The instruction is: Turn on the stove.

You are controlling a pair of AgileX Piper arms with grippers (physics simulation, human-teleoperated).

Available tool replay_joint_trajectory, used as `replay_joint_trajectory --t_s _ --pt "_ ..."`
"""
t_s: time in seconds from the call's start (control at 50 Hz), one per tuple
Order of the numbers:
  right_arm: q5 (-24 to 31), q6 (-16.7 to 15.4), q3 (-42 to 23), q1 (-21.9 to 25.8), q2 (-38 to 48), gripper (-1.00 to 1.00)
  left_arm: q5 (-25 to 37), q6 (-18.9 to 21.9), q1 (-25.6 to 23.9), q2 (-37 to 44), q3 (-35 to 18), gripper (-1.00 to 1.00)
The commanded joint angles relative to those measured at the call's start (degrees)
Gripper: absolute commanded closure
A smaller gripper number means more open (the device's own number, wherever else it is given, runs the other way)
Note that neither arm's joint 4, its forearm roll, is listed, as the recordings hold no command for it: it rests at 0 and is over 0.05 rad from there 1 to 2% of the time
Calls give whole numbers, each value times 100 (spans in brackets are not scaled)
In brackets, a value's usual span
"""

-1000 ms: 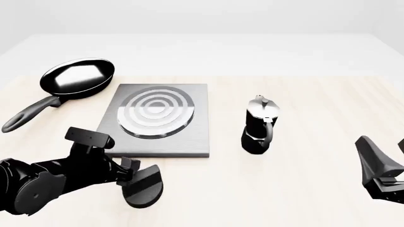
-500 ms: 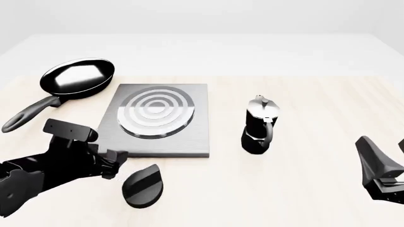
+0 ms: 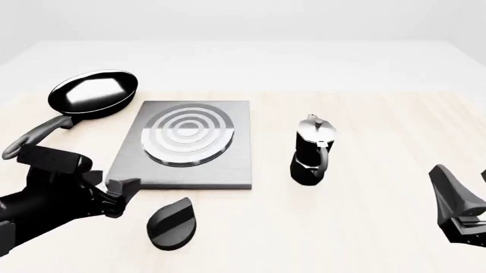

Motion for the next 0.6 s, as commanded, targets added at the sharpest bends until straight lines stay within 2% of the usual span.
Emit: replay_joint_trajectory --t_s 0.02,0.16,0.18,0.2,0.22,0.24,0.26,0.28,0.32,0.34,0.36,0.4,0.44,0.54,0.56,0.6 --pt "20 -12 0 5 -28 -100 200 -204 -146 -685 172 -100" --pt "-21 -8 0 10 20 -100 193 -260 -208 -961 303 -100" --pt "-41 -11 0 12 44 -100 202 -286 -322 -1309 415 -100" --pt "-26 -24 0 8 28 -100 225 -48 -357 -1809 557 -100" --pt "-25 -24 0 8 26 -100 238 -48 -357 -1823 558 -100" --pt "10 -20 0 6 -15 -100 82 -214 -331 -1468 599 -100" --pt "-20 -35 0 -3 16 -100 215 -46 -316 -1887 626 -100" --pt "-40 -38 0 -4 39 -100 168 -100 -329 -1818 672 -100" --pt "14 -45 0 -14 -17 -100 229 107 -262 -2202 784 -100" --pt "-6 -50 0 -12 2 -100 195 13 -315 -2161 831 -100" --pt "-6 -50 0 -12 2 -100 278 173 -303 -2478 888 -100" --pt "-51 -53 0 -6 48 -100 171 101 -285 -2342 971 -100" --pt "-50 -57 0 -8 46 -100 269 251 -255 -2711 1074 -100" --pt "58 -72 0 -10 -62 -100 6 153 -166 -2583 1299 -100" --pt "46 -80 0 -14 -46 -100 123 218 -140 -2835 1344 -100" --pt "35 -78 0 -13 -37 -100 72 174 -133 -2850 1428 -100"
